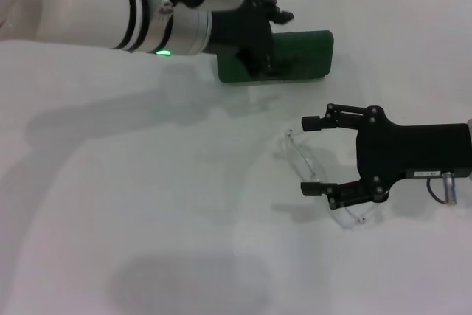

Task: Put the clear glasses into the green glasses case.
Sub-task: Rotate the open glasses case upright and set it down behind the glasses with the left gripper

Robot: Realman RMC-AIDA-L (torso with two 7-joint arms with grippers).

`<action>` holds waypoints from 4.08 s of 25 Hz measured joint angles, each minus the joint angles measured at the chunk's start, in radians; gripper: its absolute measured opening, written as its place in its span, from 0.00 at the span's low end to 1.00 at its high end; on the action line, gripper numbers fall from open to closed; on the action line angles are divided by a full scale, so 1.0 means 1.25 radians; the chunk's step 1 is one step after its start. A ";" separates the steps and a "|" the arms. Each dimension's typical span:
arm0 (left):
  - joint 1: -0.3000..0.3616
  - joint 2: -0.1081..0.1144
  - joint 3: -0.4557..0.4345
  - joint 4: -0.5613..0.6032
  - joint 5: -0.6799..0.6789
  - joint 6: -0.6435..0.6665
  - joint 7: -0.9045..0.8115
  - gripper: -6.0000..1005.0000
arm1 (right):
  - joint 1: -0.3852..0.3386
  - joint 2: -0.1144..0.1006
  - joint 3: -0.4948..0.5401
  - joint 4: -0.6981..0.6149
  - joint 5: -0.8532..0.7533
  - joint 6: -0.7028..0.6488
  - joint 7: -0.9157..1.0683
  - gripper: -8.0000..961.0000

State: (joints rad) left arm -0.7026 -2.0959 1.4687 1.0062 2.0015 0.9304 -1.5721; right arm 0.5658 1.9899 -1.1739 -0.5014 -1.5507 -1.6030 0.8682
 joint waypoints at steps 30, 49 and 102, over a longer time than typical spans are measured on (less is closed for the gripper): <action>-0.295 0.003 0.003 -0.449 -0.048 -0.340 -0.198 0.65 | -0.001 0.017 -0.015 0.006 0.000 0.028 -0.018 0.89; -0.275 0.002 0.048 -0.407 -0.018 -0.243 -0.204 0.65 | -0.017 0.011 -0.019 0.004 0.000 0.026 -0.015 0.89; -0.114 0.003 0.090 -0.201 0.165 -0.065 -0.265 0.64 | 0.013 0.015 -0.024 0.007 0.000 0.050 -0.011 0.89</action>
State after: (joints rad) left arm -0.8453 -2.0916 1.5818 0.7552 2.2083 0.8496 -1.9039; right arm 0.5825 2.0091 -1.2039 -0.4923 -1.5508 -1.5401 0.8543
